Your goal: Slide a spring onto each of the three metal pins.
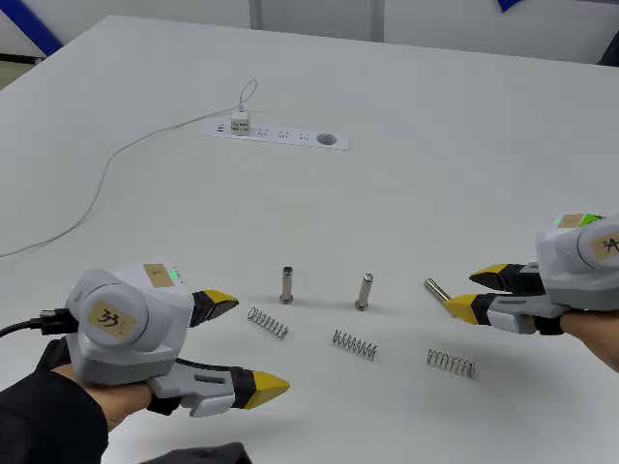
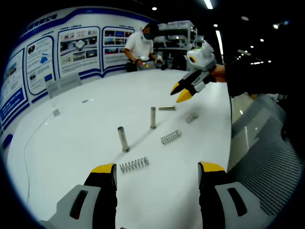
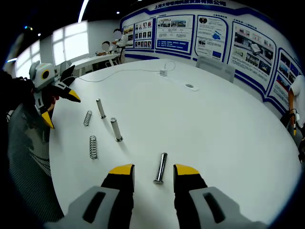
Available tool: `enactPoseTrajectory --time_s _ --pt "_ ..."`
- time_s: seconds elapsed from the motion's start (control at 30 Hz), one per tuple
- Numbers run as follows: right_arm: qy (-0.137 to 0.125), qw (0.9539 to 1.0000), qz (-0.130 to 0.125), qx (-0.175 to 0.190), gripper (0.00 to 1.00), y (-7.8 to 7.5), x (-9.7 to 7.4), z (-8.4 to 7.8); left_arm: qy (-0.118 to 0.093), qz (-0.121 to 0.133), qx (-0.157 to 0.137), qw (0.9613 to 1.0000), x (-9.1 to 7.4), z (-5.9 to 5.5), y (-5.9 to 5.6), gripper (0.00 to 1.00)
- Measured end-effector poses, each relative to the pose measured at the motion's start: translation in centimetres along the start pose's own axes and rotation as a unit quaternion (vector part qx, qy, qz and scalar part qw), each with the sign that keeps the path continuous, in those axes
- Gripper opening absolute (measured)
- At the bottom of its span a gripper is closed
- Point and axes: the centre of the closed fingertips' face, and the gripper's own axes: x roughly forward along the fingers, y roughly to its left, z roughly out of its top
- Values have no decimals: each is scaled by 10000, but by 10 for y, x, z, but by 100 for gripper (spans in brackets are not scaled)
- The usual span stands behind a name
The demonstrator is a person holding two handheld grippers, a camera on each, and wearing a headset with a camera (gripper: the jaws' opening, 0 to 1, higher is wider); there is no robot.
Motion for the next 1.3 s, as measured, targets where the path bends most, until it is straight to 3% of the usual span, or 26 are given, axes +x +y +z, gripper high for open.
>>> enactPoseTrajectory --time_s 0.5,0.97,1.3 --pt "434 9989 -65 143 22 -8 22 4 -13 -17 -23 10000 0 0 0 71" --pt "1046 9940 -162 273 15 -16 44 -5 -27 -7 -59 10000 0 0 1 71" --pt "1254 9913 -115 390 14 -19 53 -11 -7 -24 -81 10000 1 -2 1 71"
